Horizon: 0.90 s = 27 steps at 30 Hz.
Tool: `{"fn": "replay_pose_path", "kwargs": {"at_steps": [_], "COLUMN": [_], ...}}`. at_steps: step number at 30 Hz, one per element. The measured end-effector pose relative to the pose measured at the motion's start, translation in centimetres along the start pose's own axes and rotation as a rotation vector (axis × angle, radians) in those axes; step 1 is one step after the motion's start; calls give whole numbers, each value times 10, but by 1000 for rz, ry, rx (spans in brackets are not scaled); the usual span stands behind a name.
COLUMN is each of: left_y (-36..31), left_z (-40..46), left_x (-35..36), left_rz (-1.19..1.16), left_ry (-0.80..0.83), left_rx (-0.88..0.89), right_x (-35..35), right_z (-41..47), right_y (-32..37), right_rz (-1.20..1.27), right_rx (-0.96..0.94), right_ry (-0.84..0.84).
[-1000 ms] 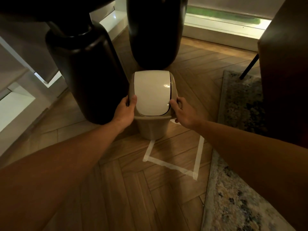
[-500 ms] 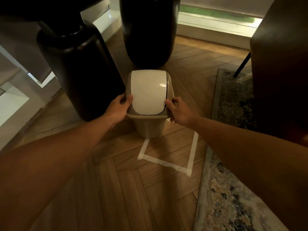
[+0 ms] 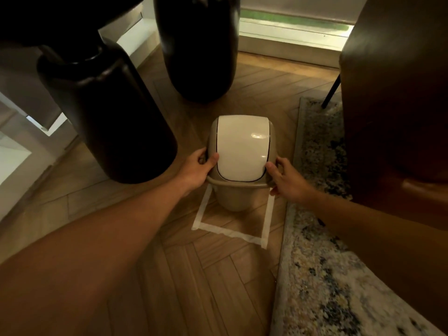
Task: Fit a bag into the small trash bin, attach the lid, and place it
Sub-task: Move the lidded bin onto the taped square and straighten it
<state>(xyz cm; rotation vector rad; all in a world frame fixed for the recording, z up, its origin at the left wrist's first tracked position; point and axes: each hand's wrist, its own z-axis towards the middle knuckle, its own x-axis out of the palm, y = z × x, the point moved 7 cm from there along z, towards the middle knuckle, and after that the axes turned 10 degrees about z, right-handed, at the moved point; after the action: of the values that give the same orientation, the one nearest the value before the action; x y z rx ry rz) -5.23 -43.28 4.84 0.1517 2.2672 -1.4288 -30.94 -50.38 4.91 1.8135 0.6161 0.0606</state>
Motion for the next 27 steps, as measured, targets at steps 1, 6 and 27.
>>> {"fn": "replay_pose_path", "kwargs": {"at_steps": [1, 6, 27], "left_y": [-4, -14, 3], "left_z": [-2, -10, -66], "left_x": [5, 18, 48], "left_rz": [10, 60, 180], "left_ry": [8, -31, 79], "left_rx": [1, 21, 18], "right_x": [-4, -12, -38], "right_z": [-4, -16, -76], "right_y": [-3, -4, -31], "right_rz": [-2, -49, -38], "right_rx": [10, 3, 114], "right_ry": [-1, 60, -8]}}
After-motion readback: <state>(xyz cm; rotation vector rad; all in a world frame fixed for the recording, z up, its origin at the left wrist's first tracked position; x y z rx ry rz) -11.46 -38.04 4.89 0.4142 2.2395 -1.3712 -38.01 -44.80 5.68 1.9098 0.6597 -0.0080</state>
